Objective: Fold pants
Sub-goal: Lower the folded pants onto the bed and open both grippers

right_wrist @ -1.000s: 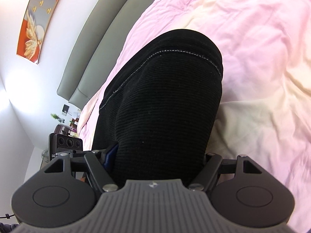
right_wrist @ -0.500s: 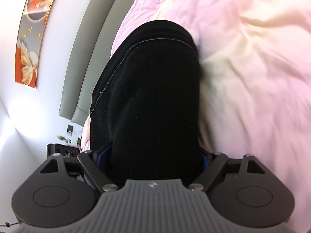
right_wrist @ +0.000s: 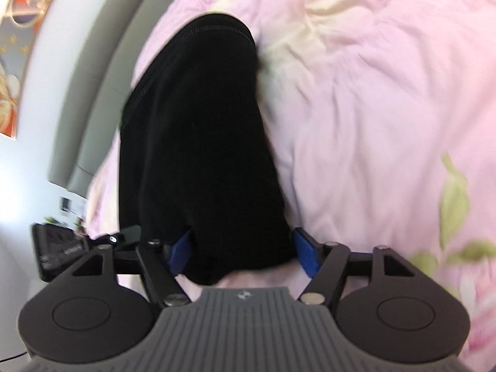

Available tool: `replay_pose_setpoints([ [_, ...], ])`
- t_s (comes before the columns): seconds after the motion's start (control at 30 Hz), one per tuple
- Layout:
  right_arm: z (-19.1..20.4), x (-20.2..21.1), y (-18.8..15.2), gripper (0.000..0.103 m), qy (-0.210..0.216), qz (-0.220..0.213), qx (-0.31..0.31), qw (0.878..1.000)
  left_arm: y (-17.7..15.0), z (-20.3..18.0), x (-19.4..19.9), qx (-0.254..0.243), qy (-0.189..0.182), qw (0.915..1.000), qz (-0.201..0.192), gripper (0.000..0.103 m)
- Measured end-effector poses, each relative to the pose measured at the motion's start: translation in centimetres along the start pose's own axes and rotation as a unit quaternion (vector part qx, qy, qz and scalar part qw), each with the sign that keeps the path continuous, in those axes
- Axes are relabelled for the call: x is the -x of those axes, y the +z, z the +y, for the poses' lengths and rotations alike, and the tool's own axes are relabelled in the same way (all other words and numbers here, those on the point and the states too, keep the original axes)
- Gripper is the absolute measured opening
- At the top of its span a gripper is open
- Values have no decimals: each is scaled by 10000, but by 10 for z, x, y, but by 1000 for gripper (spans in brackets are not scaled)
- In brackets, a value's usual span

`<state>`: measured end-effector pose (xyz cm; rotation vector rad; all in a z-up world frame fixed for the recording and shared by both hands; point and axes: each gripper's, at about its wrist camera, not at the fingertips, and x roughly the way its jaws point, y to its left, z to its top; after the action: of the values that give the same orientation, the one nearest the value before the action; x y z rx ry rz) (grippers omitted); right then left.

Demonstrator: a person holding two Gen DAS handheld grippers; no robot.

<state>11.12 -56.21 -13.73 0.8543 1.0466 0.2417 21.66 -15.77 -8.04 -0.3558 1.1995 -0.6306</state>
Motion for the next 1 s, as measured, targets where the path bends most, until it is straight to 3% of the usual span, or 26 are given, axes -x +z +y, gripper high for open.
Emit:
replay_pose_setpoints([
  [0.1, 19, 8, -11, 46, -852, 85, 2, 9963, -14, -9, 9, -23, 227, 9997, 35, 88],
  [0.17, 37, 16, -19, 51, -1301, 37, 140, 9914, -21, -20, 14, -156, 475, 9987, 2, 85],
  [0.23, 59, 26, -30, 65, -1643, -139, 328, 9858, -32, -25, 36, -297, 793, 9964, -32, 84],
  [0.33, 94, 43, -50, 75, -1770, -490, 588, 9812, -42, -39, 52, -445, 1134, 9924, -185, 90],
  [0.47, 139, 57, -70, 89, -1497, -913, 778, 9814, -47, -61, 76, -494, 1389, 9879, -480, 94],
  [0.5, 152, 60, -72, 92, -1533, -1022, 854, 9792, -49, -67, 85, -558, 1496, 9856, -564, 99],
  [0.57, 174, 65, -81, 96, -1704, -1245, 1081, 9715, -53, -82, 95, -741, 1864, 9768, -749, 103],
  [0.67, 215, 64, -100, 98, -2276, -1586, 1448, 9498, -61, -102, 101, -974, 2356, 9619, -986, 103],
  [0.8, 248, 66, -118, 98, -2651, -1884, 1758, 9291, -72, -113, 108, -977, 2401, 9579, -1231, 103],
  [0.9, 270, 73, -134, 98, -2981, -1940, 1901, 9151, -79, -122, 116, -1060, 2615, 9502, -1324, 103],
  [1.0, 283, 78, -149, 98, -3088, -2010, 1996, 9079, -83, -126, 120, -1053, 2672, 9489, -1307, 103],
])
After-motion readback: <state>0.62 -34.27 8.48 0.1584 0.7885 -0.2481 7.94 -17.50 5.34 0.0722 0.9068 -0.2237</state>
